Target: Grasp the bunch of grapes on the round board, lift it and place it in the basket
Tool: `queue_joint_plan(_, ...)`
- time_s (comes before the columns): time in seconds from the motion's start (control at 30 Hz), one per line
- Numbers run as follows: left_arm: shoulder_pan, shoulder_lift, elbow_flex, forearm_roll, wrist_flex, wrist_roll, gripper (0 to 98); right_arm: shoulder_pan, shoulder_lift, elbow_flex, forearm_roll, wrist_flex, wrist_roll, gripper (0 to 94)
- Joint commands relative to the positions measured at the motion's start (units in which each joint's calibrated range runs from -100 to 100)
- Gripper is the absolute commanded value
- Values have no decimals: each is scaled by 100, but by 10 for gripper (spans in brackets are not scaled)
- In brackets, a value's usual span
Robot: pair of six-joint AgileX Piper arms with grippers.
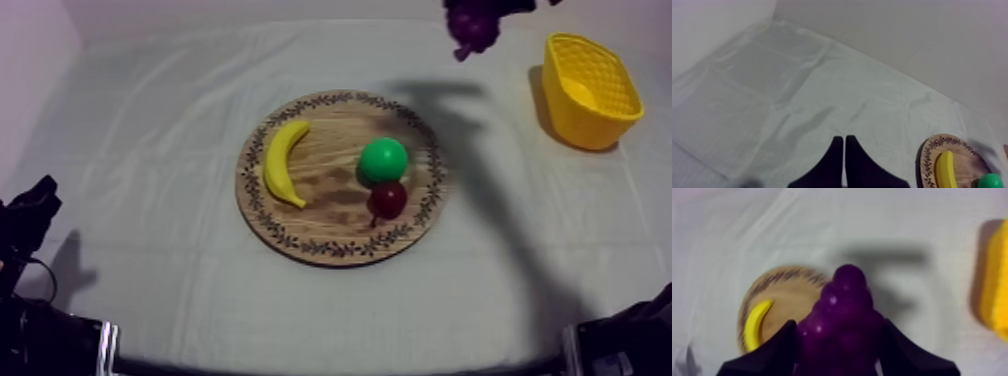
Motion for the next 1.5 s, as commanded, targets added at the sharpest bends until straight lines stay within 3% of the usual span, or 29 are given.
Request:
queue_joint_plan(0.0,-3,5,0,1,-1,1,1,730,101,-76,-2,-75,99,295)
queue_joint_plan(0.27,-3,5,0,1,-1,1,1,1725,752,-575,73,-202,280,302)
queue_joint_plan(0.5,-3,5,0,1,-1,1,1,2132,1191,-809,195,-423,284,345)
queue_joint_plan(0.77,-3,5,0,1,-1,1,1,2283,1394,-736,220,-538,244,622)
queue_joint_plan(0.97,-3,5,0,1,-1,1,1,2302,1077,-452,181,-515,322,731)
queue_joint_plan(1.17,-3,5,0,1,-1,1,1,2205,-66,430,99,-576,494,681)
queue_joint_plan(1.47,-3,5,0,1,-1,1,1,1800,-2824,2335,29,-756,605,429)
